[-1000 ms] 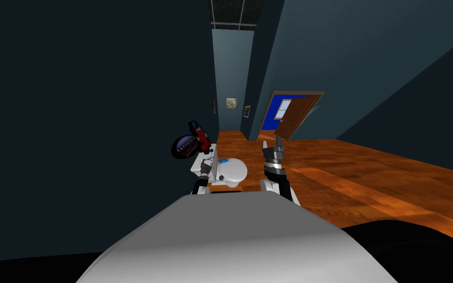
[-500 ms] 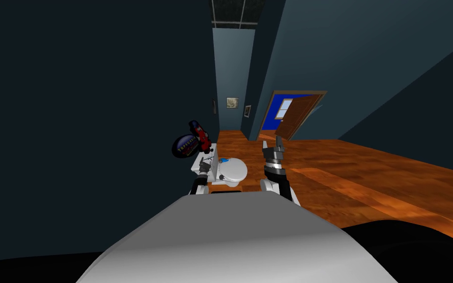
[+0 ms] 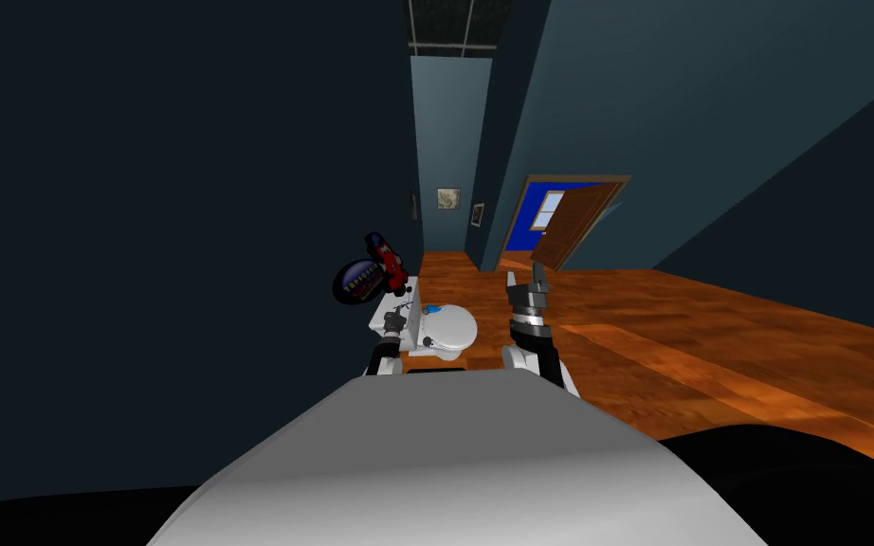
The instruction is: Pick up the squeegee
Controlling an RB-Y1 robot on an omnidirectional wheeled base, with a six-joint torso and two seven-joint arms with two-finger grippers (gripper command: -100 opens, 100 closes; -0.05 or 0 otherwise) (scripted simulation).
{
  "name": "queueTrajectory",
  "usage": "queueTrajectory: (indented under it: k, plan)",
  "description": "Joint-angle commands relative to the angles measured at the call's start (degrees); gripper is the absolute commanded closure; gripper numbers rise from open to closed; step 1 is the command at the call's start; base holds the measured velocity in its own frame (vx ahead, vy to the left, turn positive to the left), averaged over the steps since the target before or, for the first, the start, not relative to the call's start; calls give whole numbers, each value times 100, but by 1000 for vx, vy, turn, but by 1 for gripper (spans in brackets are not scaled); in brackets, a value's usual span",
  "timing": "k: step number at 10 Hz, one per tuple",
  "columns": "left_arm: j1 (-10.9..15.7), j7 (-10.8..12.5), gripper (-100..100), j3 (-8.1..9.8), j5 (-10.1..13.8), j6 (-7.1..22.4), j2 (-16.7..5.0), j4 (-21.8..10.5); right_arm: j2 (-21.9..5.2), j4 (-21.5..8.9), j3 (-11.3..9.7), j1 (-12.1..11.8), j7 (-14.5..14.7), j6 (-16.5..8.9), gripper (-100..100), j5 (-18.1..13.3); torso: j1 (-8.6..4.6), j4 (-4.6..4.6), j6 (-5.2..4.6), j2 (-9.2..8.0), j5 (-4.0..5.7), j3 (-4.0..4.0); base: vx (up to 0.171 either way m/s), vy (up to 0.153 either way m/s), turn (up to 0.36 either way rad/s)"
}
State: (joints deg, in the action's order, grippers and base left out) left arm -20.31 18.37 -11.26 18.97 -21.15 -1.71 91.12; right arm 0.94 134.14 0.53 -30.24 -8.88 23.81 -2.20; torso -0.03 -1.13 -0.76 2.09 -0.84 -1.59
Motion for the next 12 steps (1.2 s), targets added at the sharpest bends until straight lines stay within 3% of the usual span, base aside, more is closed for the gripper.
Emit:
queueTrajectory:
  k: [1, 2, 3, 4, 9, 10, 12]
  plan:
    - [0, 0, 100, 0, 0, 0, 0, 0, 0, 0, 0, 0, 0, 0, 0, 0, 0, 0, 0, 0, 0, 0, 0, 0, 0]
    - [0, 0, 100, 0, 0, 0, 0, 0, 0, 0, 0, 0, 0, 0, 0, 0, 0, 0, 0, 0, 0, 0, 0, 0, 0]
    - [0, 0, 0, 0, 0, 0, 0, 0, 0, 0, 0, 0, 0, 0, 0, 0, 0, 0, 0, 0, 0, 0, 0, 0, 0]
    - [-35, 44, -100, 118, 41, 11, -204, -15, 0, 0, 0, 0, 0, 0, 0, 0, 0, 0, 0, 0, 0, 0, -14, 7, -235]
    - [-175, 242, -100, 627, 188, 67, -619, -136, -1, 0, 0, 1, 0, 0, 0, 0, 21, 5, -2, -25, -5, 14, -55, 34, -236]
    - [-169, 267, -100, 649, 157, 96, -640, -280, -1, 0, 0, 1, 0, 0, 0, 0, 25, 5, 0, -23, -5, 14, -42, 62, -8]
    - [-77, 189, -100, 414, 93, 72, -462, -383, 0, 0, 1, -1, 0, 0, 0, 0, 14, 1, 4, 0, -4, 1, 26, 9, 264]
